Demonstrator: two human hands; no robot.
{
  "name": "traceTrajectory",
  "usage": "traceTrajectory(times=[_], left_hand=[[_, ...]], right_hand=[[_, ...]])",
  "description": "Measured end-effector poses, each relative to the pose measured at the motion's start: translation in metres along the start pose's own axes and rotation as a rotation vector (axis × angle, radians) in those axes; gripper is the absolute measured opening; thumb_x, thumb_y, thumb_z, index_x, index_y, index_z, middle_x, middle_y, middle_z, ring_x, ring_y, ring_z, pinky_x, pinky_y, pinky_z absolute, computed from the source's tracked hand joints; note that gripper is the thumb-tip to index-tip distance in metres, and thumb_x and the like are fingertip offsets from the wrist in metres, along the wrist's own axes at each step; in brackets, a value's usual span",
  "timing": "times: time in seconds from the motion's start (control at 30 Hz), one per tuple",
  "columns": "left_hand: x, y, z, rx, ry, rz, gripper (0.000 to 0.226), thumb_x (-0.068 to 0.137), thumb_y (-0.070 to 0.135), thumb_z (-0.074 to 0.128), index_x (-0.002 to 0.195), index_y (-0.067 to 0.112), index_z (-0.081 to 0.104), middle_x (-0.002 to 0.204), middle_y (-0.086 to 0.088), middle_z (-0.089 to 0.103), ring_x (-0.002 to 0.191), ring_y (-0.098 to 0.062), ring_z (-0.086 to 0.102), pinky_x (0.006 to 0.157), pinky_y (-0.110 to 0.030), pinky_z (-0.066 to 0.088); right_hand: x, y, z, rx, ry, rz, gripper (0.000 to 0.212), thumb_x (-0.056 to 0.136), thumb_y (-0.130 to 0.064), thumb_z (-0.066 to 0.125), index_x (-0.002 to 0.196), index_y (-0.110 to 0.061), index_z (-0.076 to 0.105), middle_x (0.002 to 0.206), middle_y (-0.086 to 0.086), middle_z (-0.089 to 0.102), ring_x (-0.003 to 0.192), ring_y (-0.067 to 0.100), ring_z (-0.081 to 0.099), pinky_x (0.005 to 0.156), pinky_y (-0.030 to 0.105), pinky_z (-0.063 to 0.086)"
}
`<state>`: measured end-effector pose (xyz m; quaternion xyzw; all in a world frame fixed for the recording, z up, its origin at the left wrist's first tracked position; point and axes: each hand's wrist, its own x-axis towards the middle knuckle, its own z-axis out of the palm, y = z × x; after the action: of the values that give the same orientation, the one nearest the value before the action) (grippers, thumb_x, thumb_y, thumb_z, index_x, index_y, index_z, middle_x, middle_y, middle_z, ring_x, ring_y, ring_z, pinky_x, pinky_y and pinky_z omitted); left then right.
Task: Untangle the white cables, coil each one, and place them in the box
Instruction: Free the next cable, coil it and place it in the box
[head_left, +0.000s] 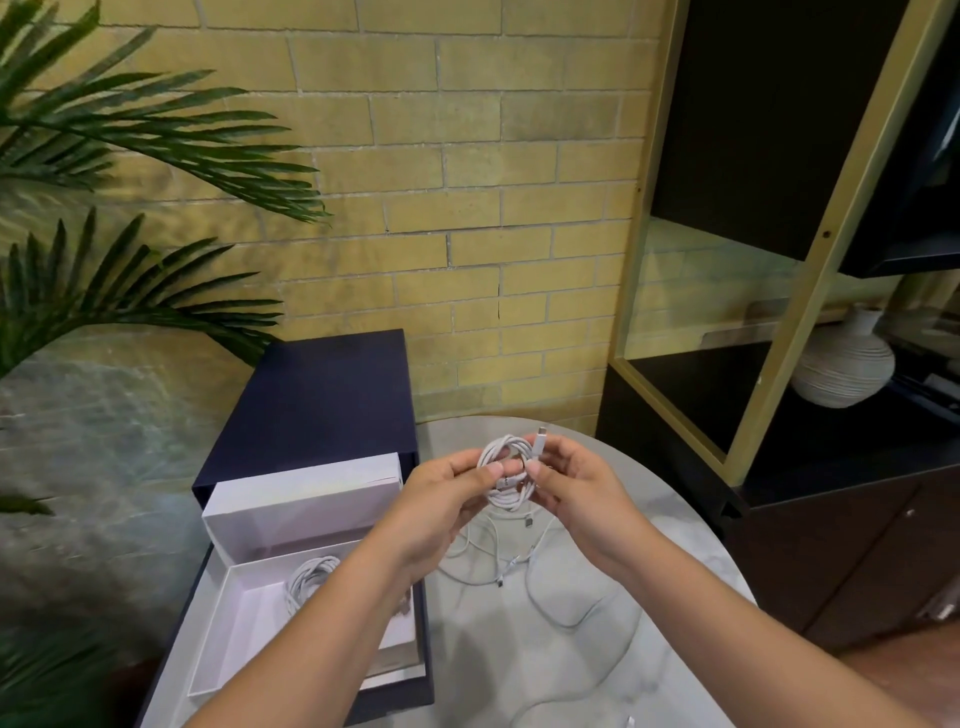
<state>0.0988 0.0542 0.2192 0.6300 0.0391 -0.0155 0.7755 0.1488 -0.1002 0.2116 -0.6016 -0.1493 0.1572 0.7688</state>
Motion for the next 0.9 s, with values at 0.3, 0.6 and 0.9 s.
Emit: traceTrajectory(times=[0.3,0.6,0.9], left_hand=[[-0.010,0.000,0.003,-0.100,0.004,0.019,0.035,0.089,-0.005,0.057,0.119,0.013,0.054,0.105,-0.010,0.073,0.092,-0.018,0.070,0.090,-0.031,0.051],[-0.006,-0.006,-0.006,0.364,0.119,0.084,0.017,0.097,0.022,0.054,0.099,0.008,0.063,0.075,0.003,0.071,0.075,-0.012,0.067,0.082,-0.038,0.050],[-0.002,-0.007,0.011,0.112,0.064,-0.113,0.026,0.100,0.024,0.043,0.100,0.007,0.063,0.073,-0.007,0.071,0.073,-0.016,0.067,0.088,-0.036,0.047]], right_hand=[[-0.007,0.000,0.004,0.065,-0.017,0.031,0.025,0.096,-0.001,0.048,0.118,-0.002,0.058,0.104,0.015,0.067,0.089,0.020,0.066,0.074,0.027,0.056],[-0.012,0.004,0.010,0.023,-0.058,0.026,0.022,0.093,-0.008,0.056,0.115,-0.009,0.059,0.095,0.010,0.069,0.083,0.019,0.067,0.070,0.029,0.054],[-0.005,0.012,-0.009,-0.085,-0.091,0.048,0.022,0.088,-0.002,0.062,0.109,-0.006,0.060,0.089,0.008,0.062,0.069,0.009,0.063,0.059,0.018,0.048]])
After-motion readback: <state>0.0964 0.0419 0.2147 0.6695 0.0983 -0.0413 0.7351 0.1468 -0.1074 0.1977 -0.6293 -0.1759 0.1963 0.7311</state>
